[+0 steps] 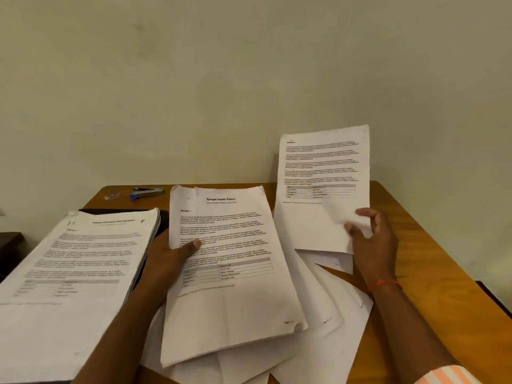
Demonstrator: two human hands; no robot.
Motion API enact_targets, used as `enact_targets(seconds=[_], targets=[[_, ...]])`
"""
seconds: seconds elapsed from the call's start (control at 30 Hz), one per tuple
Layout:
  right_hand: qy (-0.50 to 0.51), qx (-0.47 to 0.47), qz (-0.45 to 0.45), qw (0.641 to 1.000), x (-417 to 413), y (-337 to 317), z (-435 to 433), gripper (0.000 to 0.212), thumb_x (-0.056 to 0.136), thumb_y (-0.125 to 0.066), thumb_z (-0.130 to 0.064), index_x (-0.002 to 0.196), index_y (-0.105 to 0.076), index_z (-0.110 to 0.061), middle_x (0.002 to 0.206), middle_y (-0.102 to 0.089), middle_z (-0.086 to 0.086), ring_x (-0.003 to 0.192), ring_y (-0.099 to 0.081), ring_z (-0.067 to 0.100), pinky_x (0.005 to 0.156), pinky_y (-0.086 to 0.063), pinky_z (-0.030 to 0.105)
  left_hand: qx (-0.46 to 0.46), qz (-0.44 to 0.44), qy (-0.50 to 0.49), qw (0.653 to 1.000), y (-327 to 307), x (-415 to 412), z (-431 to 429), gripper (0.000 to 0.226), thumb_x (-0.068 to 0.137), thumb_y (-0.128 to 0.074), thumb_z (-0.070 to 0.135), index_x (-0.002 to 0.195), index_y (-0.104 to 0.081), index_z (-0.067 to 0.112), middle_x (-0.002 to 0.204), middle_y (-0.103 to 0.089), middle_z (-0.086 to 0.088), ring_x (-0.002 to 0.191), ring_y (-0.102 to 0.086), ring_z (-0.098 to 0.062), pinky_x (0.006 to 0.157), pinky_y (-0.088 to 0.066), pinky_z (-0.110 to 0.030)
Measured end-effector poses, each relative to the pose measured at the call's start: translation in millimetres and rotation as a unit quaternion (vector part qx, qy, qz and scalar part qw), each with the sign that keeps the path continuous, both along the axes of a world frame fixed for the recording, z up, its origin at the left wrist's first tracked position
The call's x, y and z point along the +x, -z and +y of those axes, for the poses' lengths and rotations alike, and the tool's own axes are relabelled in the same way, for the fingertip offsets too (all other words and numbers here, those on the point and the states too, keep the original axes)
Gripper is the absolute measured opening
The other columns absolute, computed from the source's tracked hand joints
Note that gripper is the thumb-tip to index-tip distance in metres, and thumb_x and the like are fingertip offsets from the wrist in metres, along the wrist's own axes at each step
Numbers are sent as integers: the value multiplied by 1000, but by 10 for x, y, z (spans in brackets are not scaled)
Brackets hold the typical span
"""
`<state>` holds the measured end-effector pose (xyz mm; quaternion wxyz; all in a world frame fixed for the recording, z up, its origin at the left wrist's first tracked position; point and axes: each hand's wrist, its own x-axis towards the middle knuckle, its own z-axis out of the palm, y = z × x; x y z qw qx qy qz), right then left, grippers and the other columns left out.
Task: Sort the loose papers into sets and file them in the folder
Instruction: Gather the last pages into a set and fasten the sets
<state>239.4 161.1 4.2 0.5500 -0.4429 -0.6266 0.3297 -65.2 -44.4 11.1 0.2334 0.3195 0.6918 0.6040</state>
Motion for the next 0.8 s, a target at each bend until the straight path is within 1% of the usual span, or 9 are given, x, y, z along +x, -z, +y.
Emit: enact_targets(seconds=[0.03, 0.1, 0.17, 0.27, 0.4, 0.5, 0.63, 0.7, 0.8], targets=[[-16, -9, 21, 1000, -13, 6, -3, 33, 88, -72, 0, 114, -60, -17, 130, -61, 2, 126, -55, 20, 93, -53, 28, 13, -8, 5, 1000, -14, -1, -6, 30, 92, -70, 13, 104, -60, 38, 81, -75, 19, 73, -72, 2, 51, -53, -12], [-49, -31, 53, 997, -26, 18, -22, 33, 88, -72, -2, 113, -60, -21, 129, -61, -1, 125, -55, 17, 96, -52, 29, 29, -23, 13, 999, -26, 1, -16, 33, 91, -70, 11, 102, -59, 40, 81, -74, 27, 79, -73, 2, 54, -55, -14], [-75, -44, 62, 994, -32, 35, -34, 33, 89, -72, -3, 111, -60, -25, 127, -62, -4, 124, -56, 14, 98, -52, 31, 44, -37, 19, 998, -32, -3, -23, 35, 91, -70, 9, 103, -60, 40, 85, -75, 26, 84, -73, -2, 57, -57, -16], [-114, -52, 56, 991, -46, 42, -49, 33, 88, -71, -1, 110, -61, -23, 125, -63, -9, 122, -57, 10, 100, -52, 38, 63, -57, 24, 996, -19, -10, -19, 39, 91, -69, 2, 106, -62, 37, 93, -77, 17, 86, -75, -8, 61, -58, -19], [-139, -54, 33, 988, -60, 72, -66, 31, 86, -72, -1, 111, -61, -15, 131, -62, 2, 128, -54, 21, 103, -51, 46, 55, -91, 28, 994, -1, 25, 1, 32, 90, -69, 0, 113, -66, 22, 96, -78, 5, 88, -76, -15, 61, -58, -20], [-145, -48, 23, 988, -71, 86, -57, 31, 86, -73, -1, 111, -61, -14, 131, -62, 2, 129, -53, 22, 103, -51, 49, 43, -104, 34, 993, 42, 0, 28, 34, 89, -71, 4, 119, -65, 16, 105, -78, -3, 94, -76, -24, 67, -61, -27], [-145, -48, 13, 988, -63, 114, -32, 31, 86, -74, -3, 109, -61, -18, 132, -61, 3, 129, -52, 25, 102, -51, 50, 35, -99, 36, 994, 88, -33, 42, 35, 88, -73, 8, 120, -65, 17, 107, -77, -2, 95, -76, -23, 78, -63, -37], [-144, -49, 13, 988, -66, 116, -37, 31, 86, -74, -3, 109, -61, -19, 133, -60, 3, 129, -52, 25, 100, -52, 47, 40, -104, 36, 993, 91, -36, 47, 34, 88, -74, 8, 120, -65, 18, 107, -77, -1, 94, -76, -22, 76, -63, -35], [-144, -44, 11, 989, -71, 111, -43, 30, 87, -73, -3, 110, -61, -18, 133, -60, 3, 128, -52, 24, 96, -52, 39, 42, -105, 37, 993, 108, -46, 59, 34, 88, -74, 9, 119, -65, 19, 105, -78, 0, 94, -76, -22, 71, -62, -31]])
